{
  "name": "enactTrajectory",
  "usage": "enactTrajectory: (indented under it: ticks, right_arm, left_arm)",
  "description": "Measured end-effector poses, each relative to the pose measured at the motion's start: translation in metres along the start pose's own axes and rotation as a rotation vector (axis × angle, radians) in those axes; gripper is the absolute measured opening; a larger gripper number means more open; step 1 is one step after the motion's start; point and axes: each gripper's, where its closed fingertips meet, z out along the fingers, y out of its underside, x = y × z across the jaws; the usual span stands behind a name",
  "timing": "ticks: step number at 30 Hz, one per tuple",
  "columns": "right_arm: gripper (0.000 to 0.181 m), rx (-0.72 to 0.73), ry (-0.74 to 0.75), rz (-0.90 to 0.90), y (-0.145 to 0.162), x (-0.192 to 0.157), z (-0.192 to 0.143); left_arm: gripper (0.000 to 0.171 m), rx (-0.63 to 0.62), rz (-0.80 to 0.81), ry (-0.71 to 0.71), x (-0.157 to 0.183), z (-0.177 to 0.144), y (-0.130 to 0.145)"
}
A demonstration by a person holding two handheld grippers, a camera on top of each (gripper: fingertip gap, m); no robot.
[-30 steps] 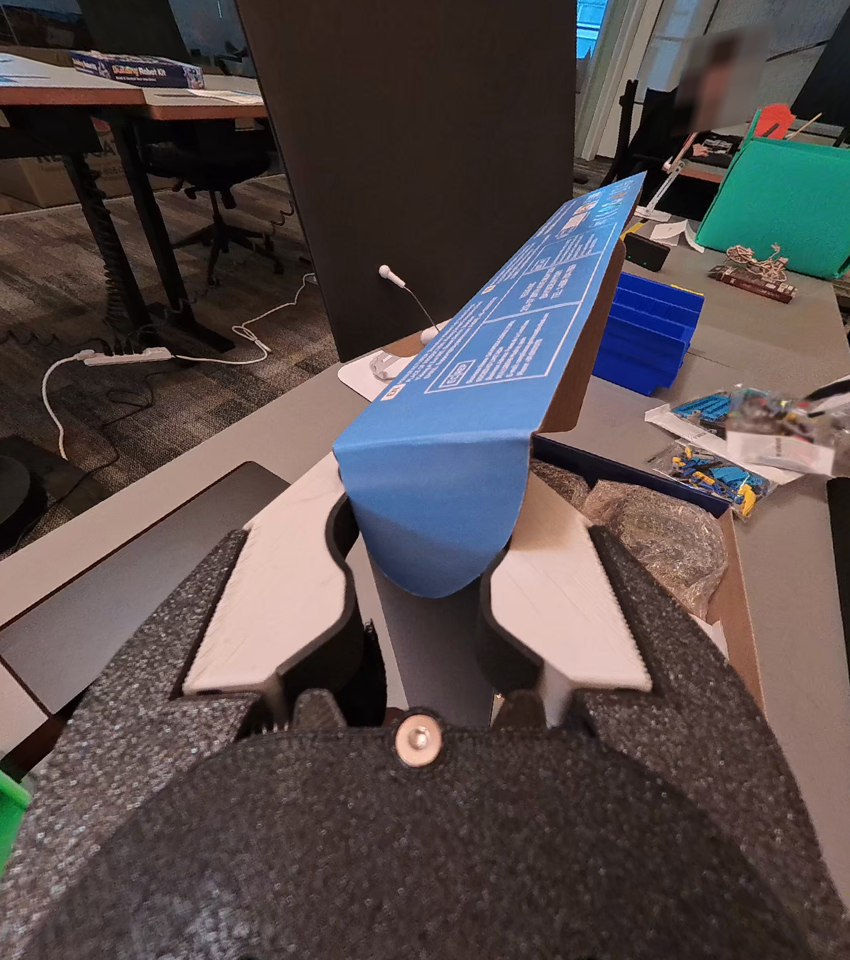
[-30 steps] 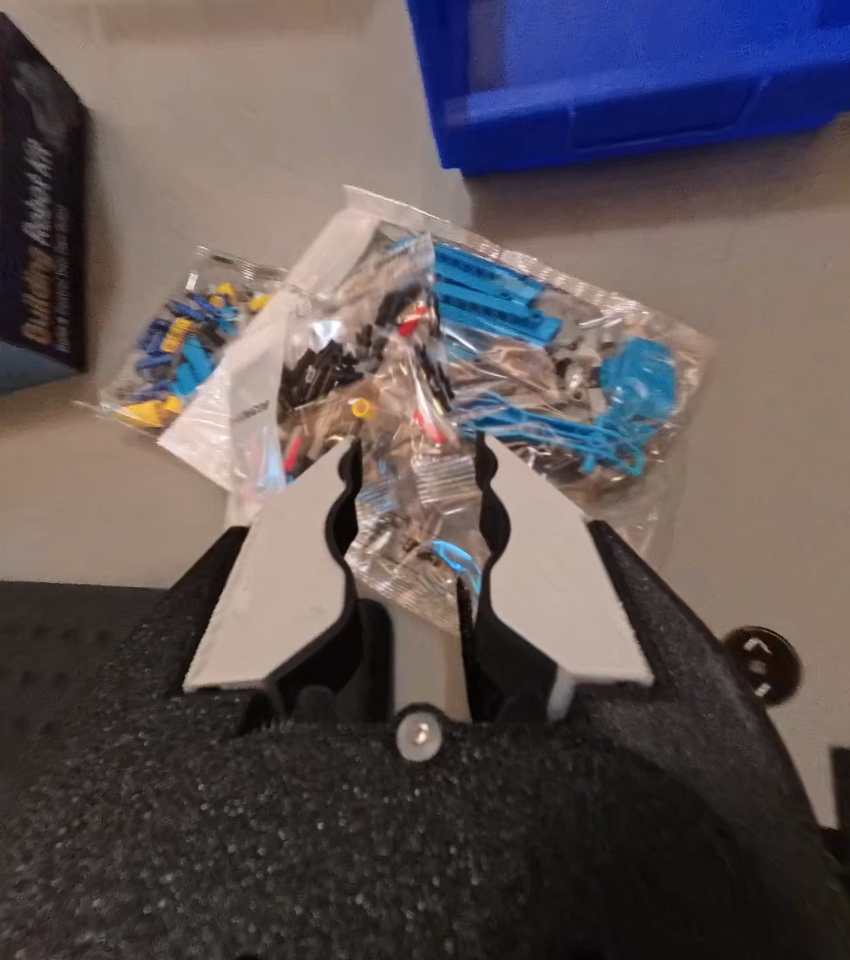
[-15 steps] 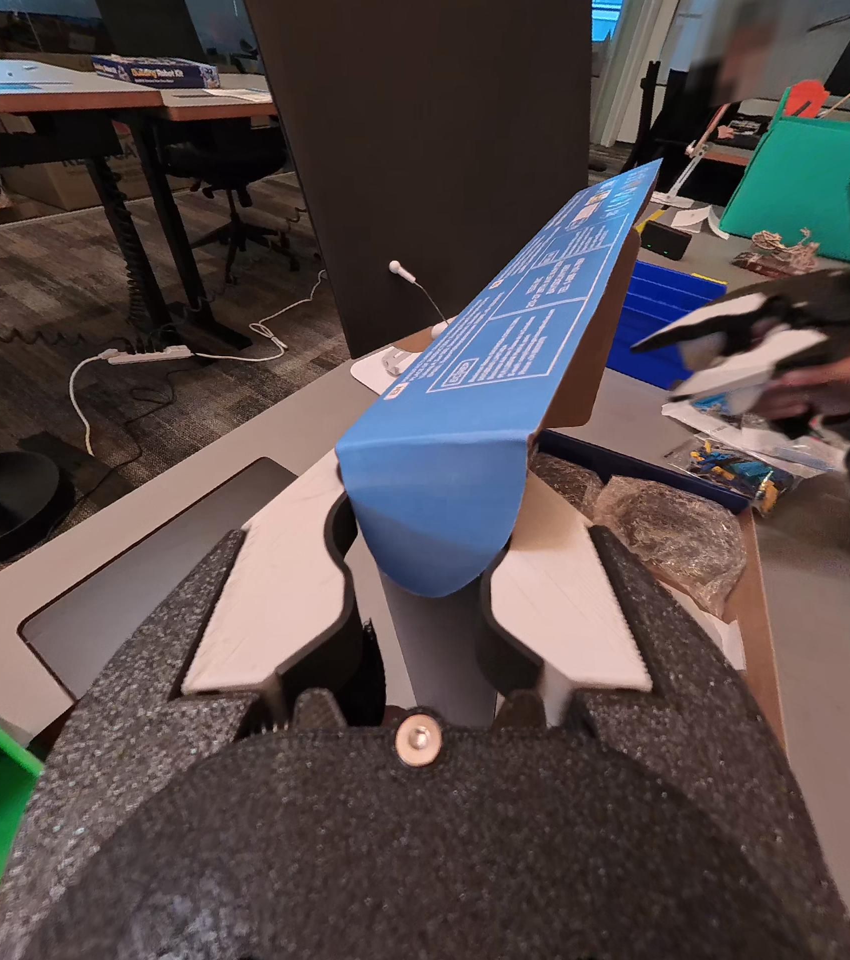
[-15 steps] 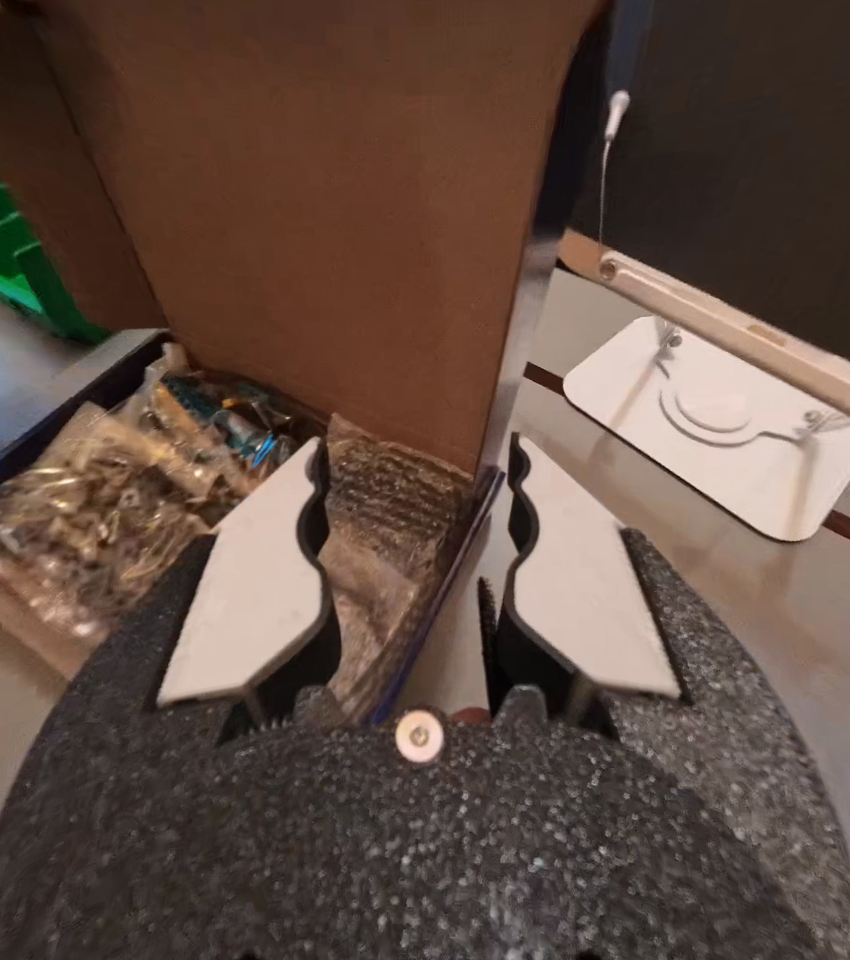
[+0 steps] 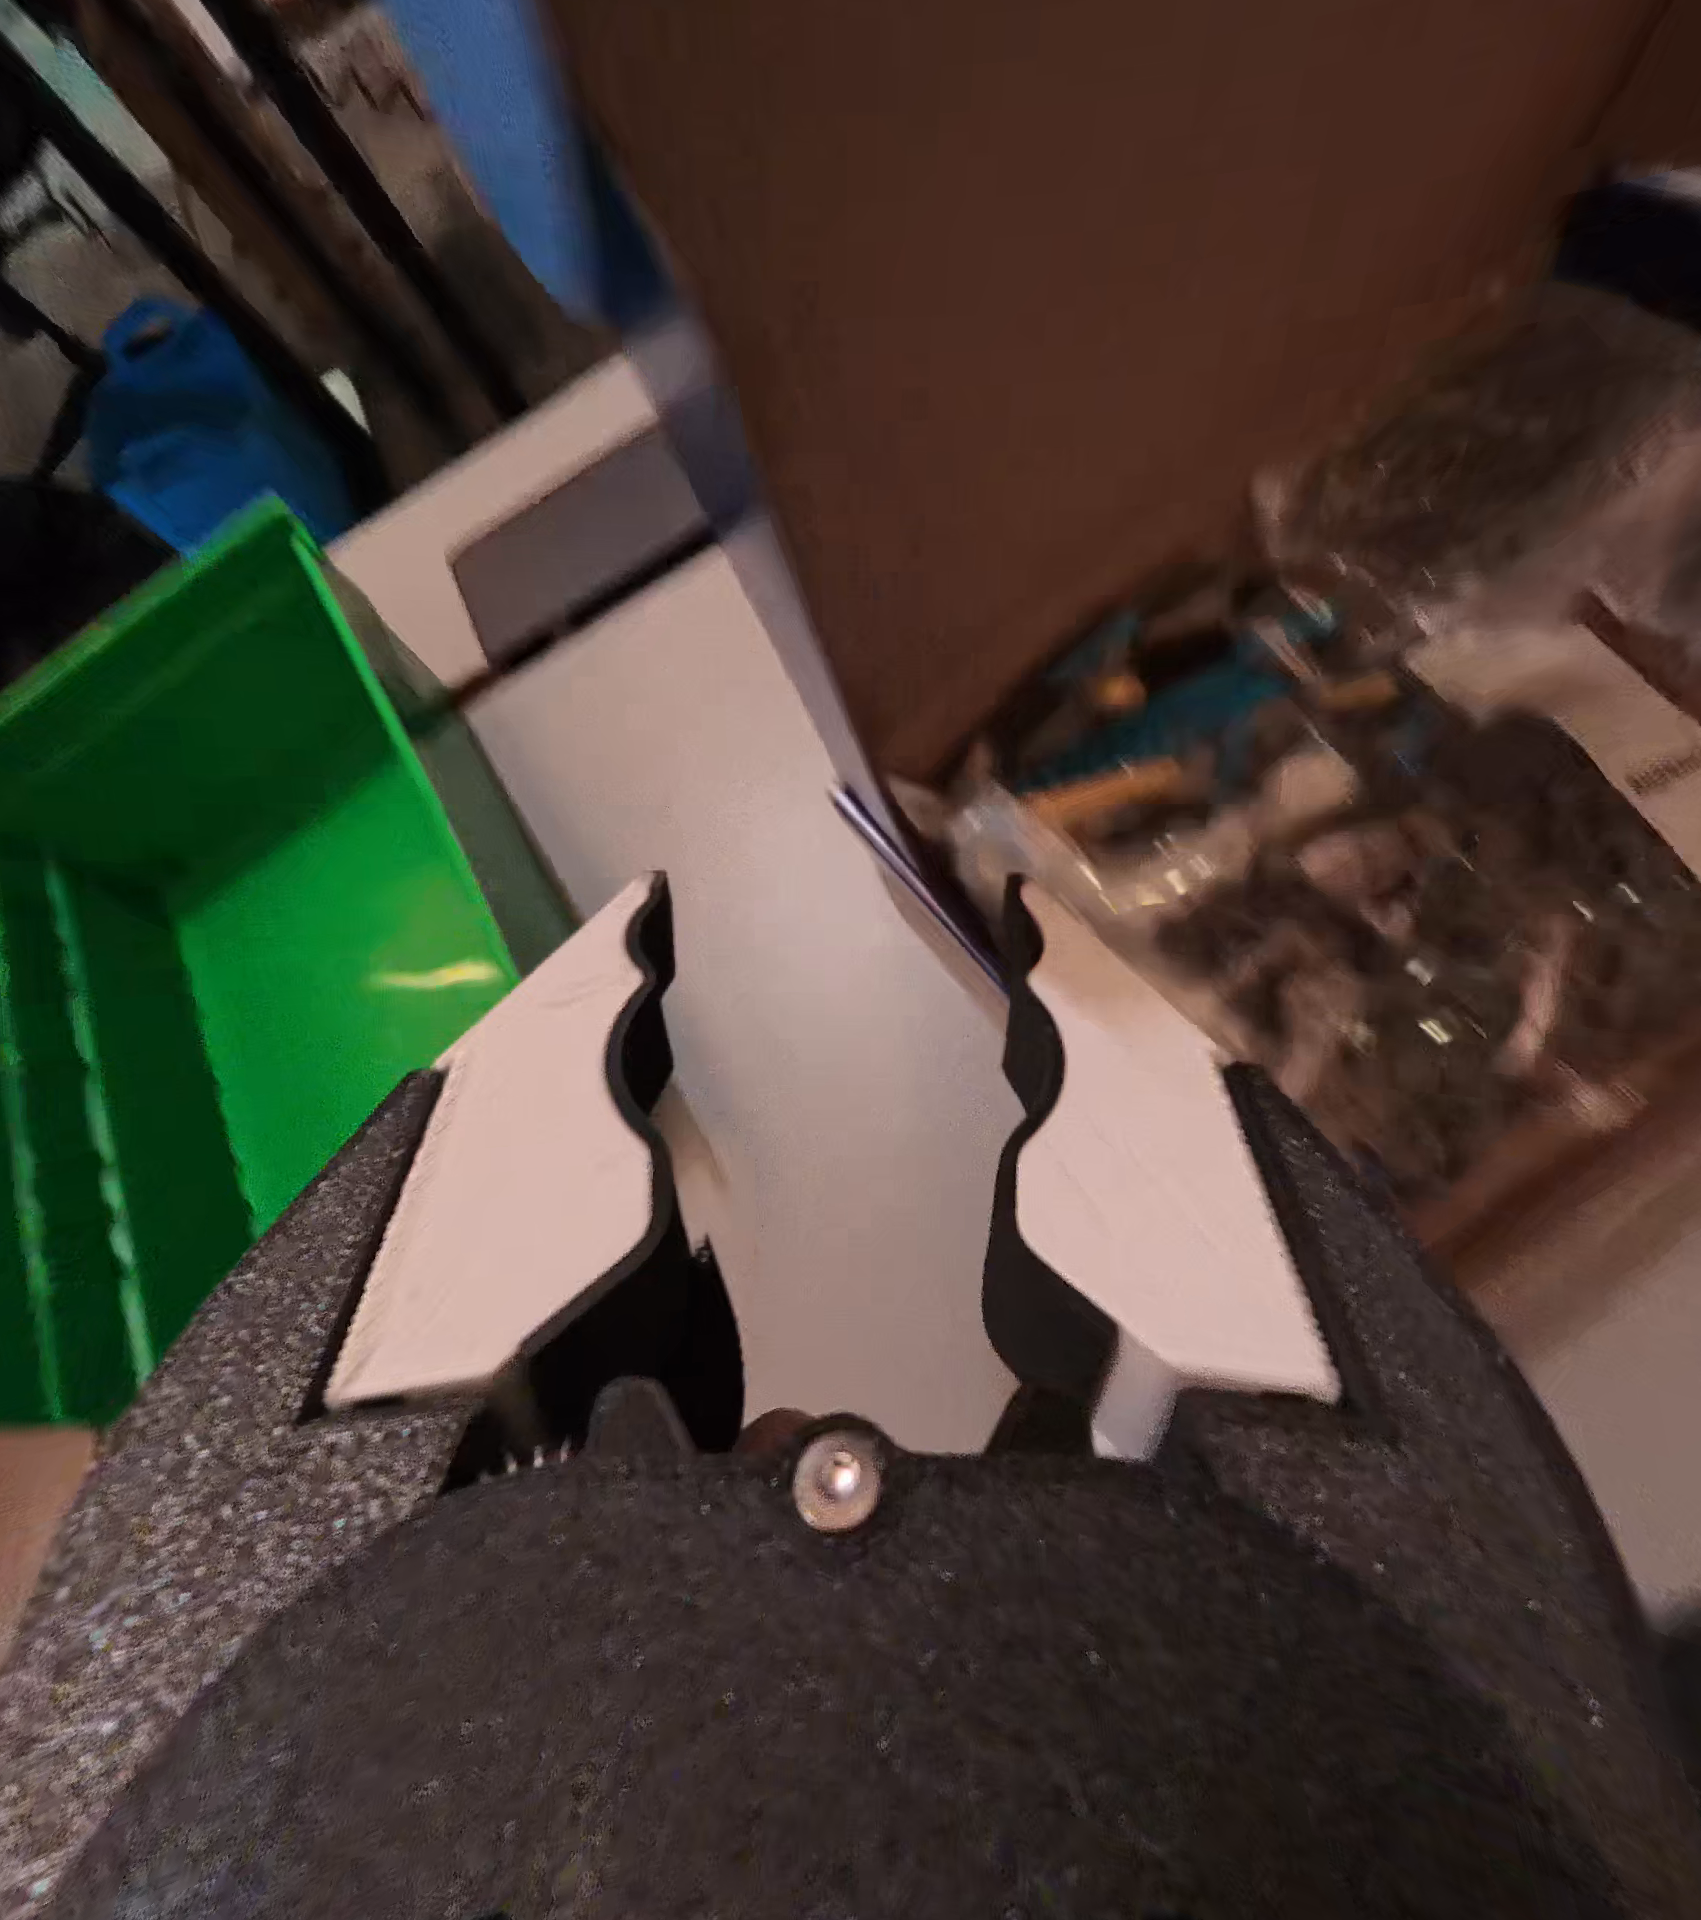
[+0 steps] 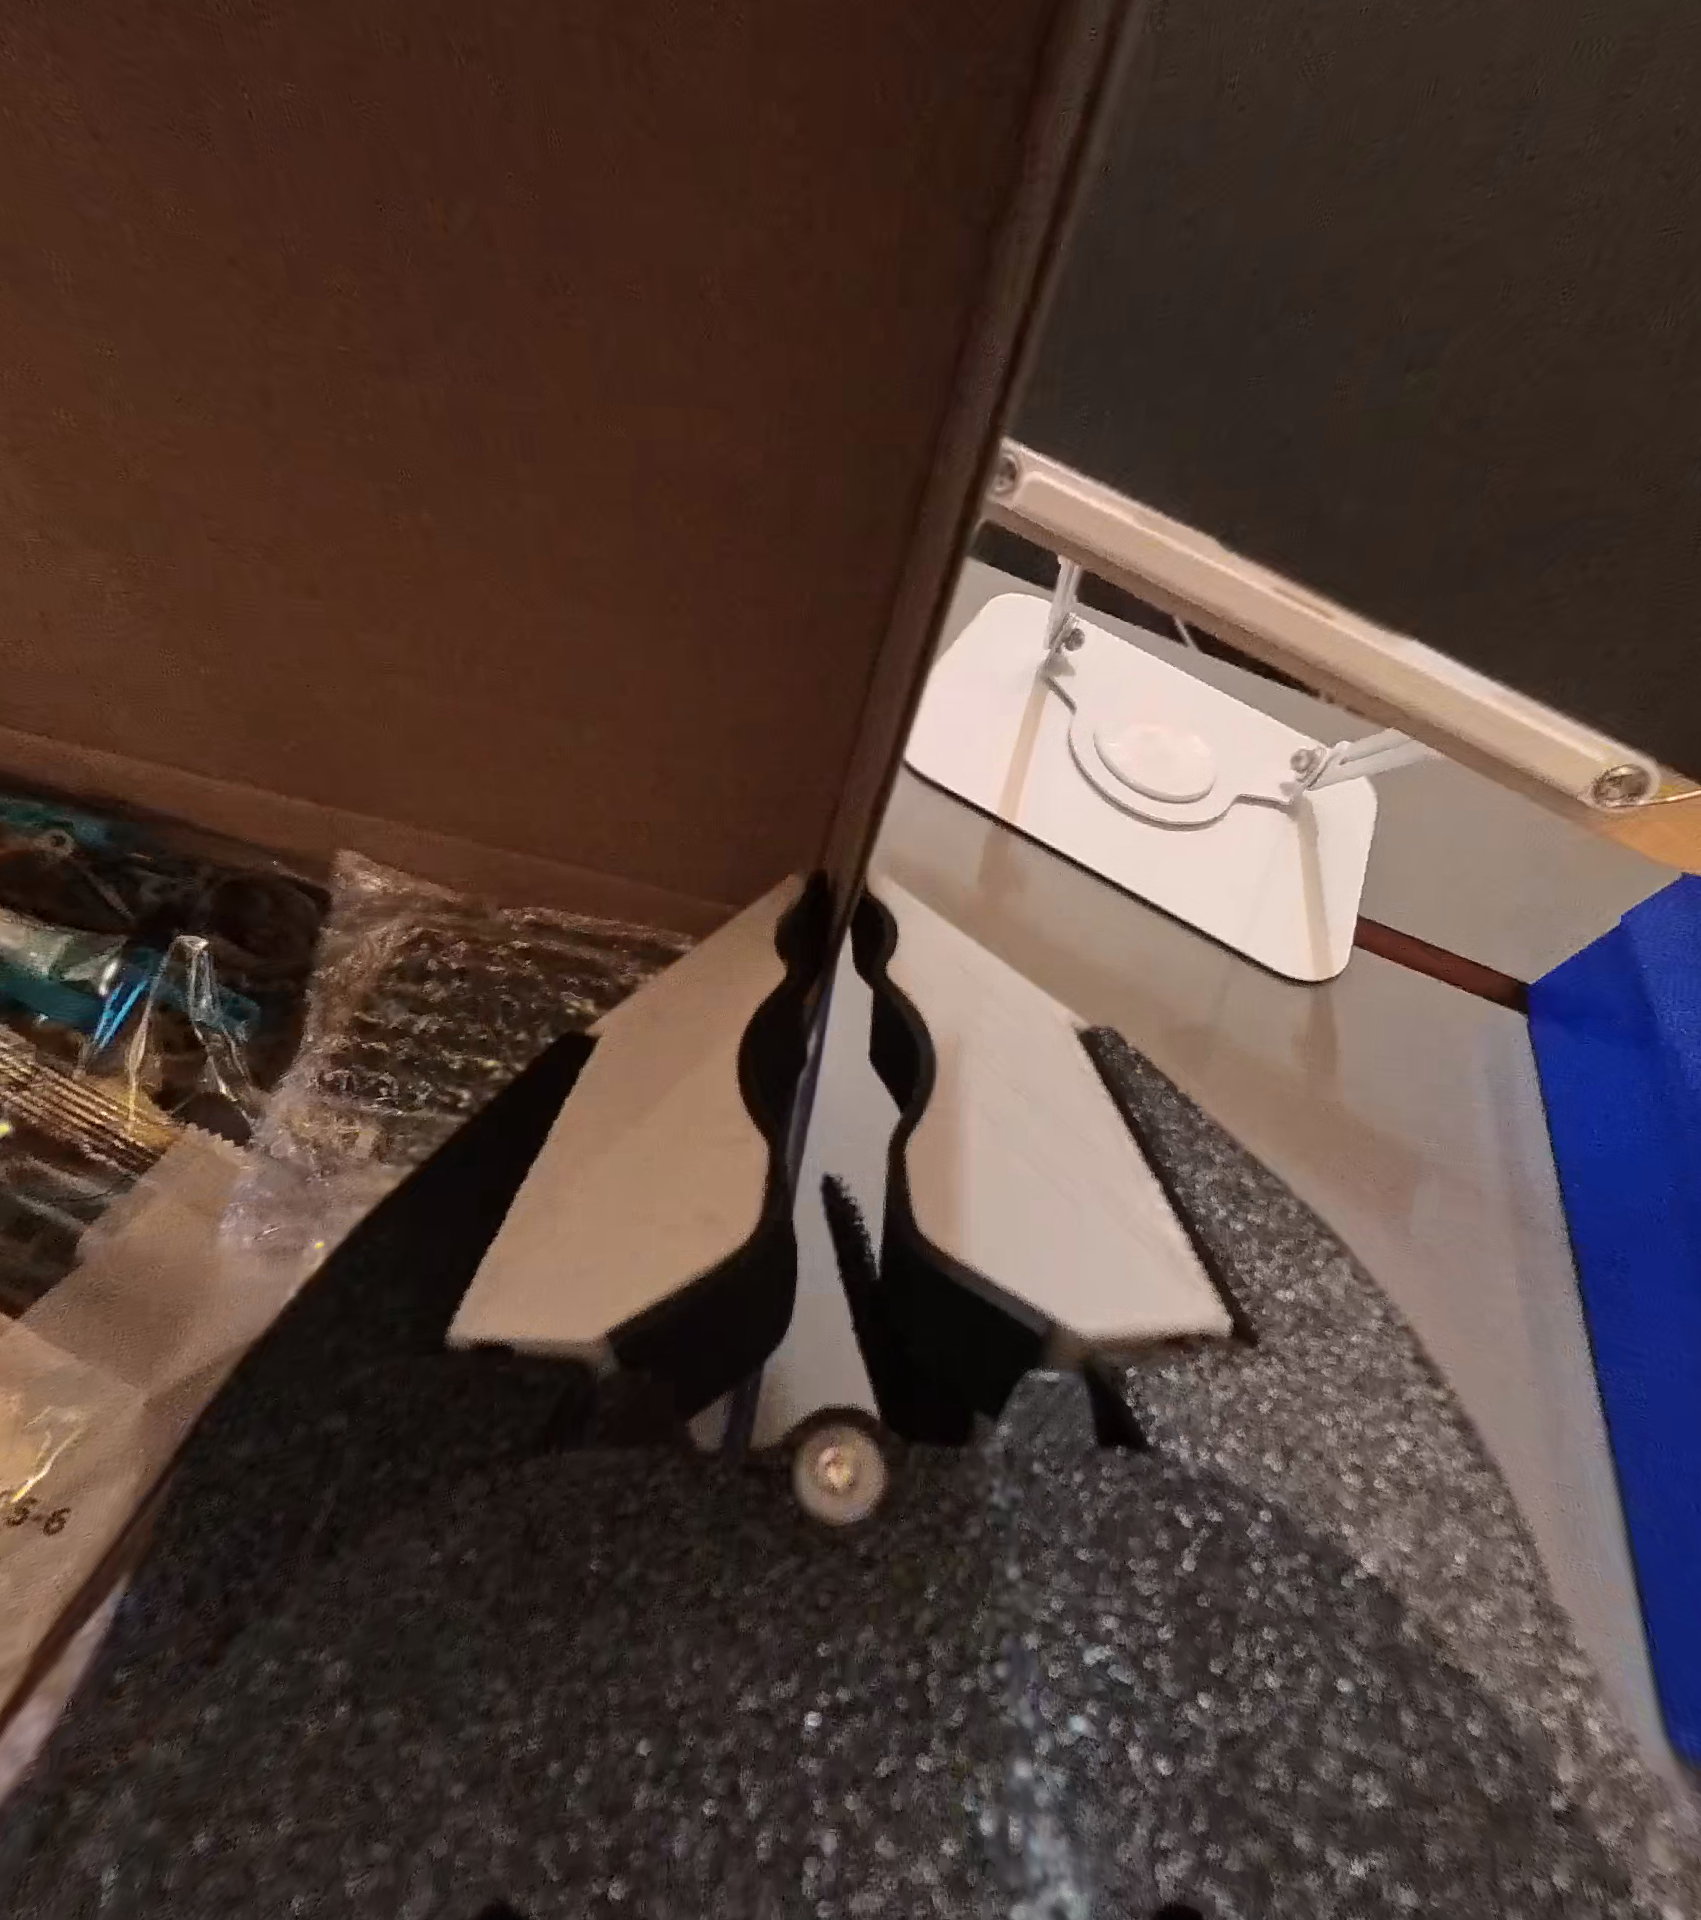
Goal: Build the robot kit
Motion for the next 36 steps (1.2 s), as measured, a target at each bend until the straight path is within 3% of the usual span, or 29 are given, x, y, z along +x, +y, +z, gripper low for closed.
enactTrajectory:
  ticks: [3, 5, 8, 11, 15, 18, 24, 29, 32, 36]
  right_arm:
    - [0.002, -0.007, -0.015, 0.035, 0.002, 0.001, -0.007]
    - [0.003, 0.006, 0.002, -0.016, -0.002, 0.002, -0.013]
    - [0.003, 0.021, 0.013, -0.026, -0.003, 0.001, -0.014]
    - [0.003, 0.019, -0.014, -0.008, 0.002, 0.003, -0.012]
    - [0.002, 0.025, -0.066, 0.055, 0.003, 0.005, -0.012]
    - [0.002, 0.022, -0.07, 0.048, 0.003, 0.005, -0.012]
    - [0.003, 0.013, -0.066, 0.024, 0.003, 0.004, -0.012]
    - [0.003, 0.01, -0.091, 0.05, 0.004, 0.005, -0.012]
    - [0.002, 0.008, -0.097, 0.055, 0.004, 0.004, -0.012]
    - [0.002, 0.004, -0.112, 0.056, 0.004, 0.001, -0.012]
  left_arm:
    - [0.045, -0.038, -0.088, 0.164, 0.066, -0.013, 0.029]
    - [0.044, -0.055, -0.15, 0.228, 0.095, -0.009, 0.034]
    - [0.044, -0.076, -0.232, 0.161, 0.089, 0.016, 0.027]
    - [0.046, -0.176, -0.298, 0.124, 0.076, 0.05, 0.03]
    - [0.046, -0.325, -0.2, 0.109, 0.071, 0.08, 0.048]
    - [0.032, -0.38, -0.094, 0.221, 0.08, 0.084, 0.053]
    - [0.032, -0.597, 0.054, 0.426, 0.083, 0.078, 0.068]
    - [0.029, -0.6, 0.187, 0.491, 0.084, 0.078, 0.074]
    - [0.005, -0.565, 0.248, 0.49, 0.081, 0.074, 0.073]
    - [0.001, -0.511, 0.355, 0.414, 0.082, 0.063, 0.07]
